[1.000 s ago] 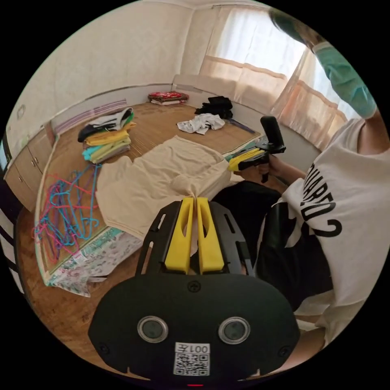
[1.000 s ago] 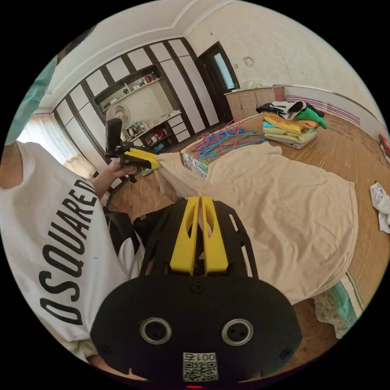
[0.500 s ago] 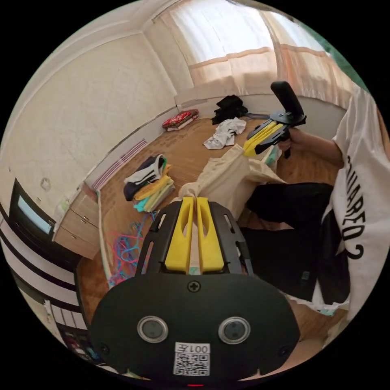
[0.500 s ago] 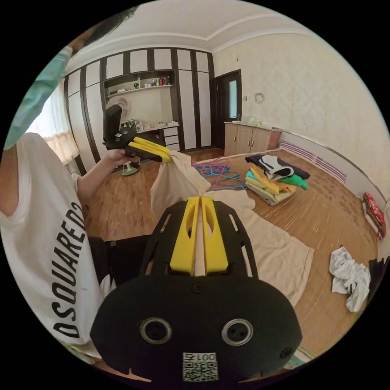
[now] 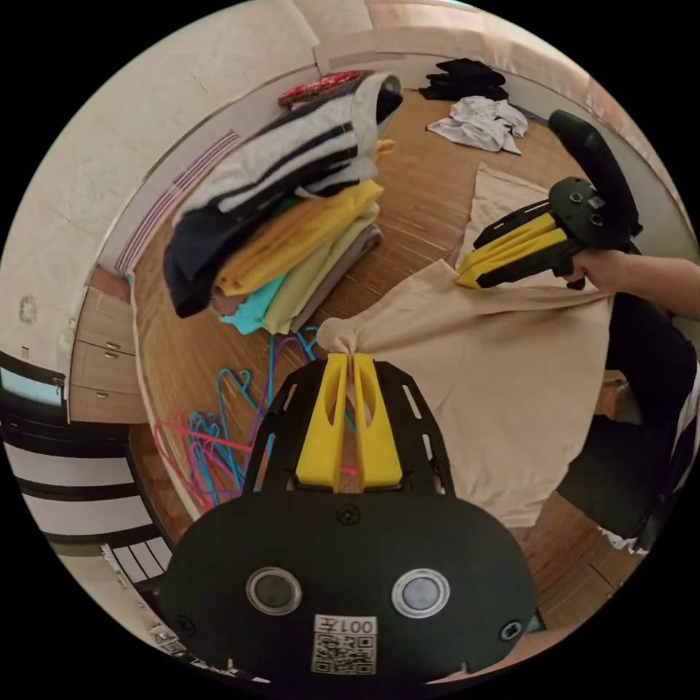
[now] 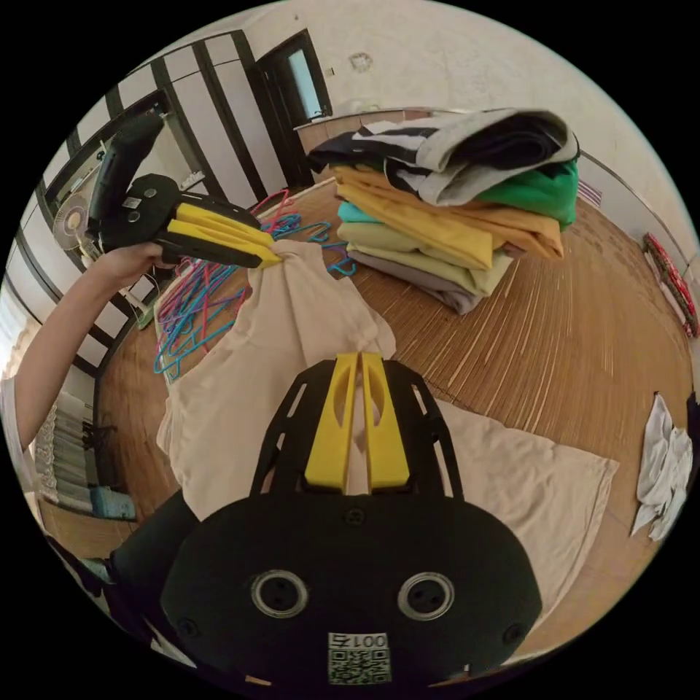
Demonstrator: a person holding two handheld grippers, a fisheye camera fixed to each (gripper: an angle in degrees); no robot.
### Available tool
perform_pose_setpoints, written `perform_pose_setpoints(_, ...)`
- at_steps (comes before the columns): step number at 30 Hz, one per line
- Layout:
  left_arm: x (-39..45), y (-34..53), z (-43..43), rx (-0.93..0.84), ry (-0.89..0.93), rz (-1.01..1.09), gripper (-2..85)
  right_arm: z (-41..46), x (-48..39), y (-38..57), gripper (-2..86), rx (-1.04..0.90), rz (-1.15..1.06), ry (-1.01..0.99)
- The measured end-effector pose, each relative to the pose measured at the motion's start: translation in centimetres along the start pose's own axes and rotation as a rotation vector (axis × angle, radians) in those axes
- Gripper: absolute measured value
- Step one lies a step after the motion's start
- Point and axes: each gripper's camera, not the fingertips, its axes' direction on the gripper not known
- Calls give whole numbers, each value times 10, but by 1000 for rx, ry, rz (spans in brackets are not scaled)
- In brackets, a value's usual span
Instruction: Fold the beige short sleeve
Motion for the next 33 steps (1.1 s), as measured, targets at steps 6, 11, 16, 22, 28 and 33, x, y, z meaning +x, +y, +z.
perform_pose_setpoints(6,-1,-30,45,-40,-8,101,-10,24,21,-11,9,-11,49,-46)
perform_pose_setpoints(11,-7,-51,63,-50,-10,114,-10,25,23,-24,9,30,58,28)
perform_pose_setpoints(16,-13,-61,67,25,-91,16,-10,18,23,-26,10,117,69,93)
perform_pose_setpoints(22,-12,-71,97,-45,-83,-14,-9,46,24,-51,10,-72,38,113)
perform_pose_setpoints(28,-39,-68,105,-85,-109,-124,-9,44,36,-56,16,-104,50,131)
perform_pose_setpoints(33,-44,-59,94,-130,-155,-152,-10,29,42,-56,36,-89,4,67)
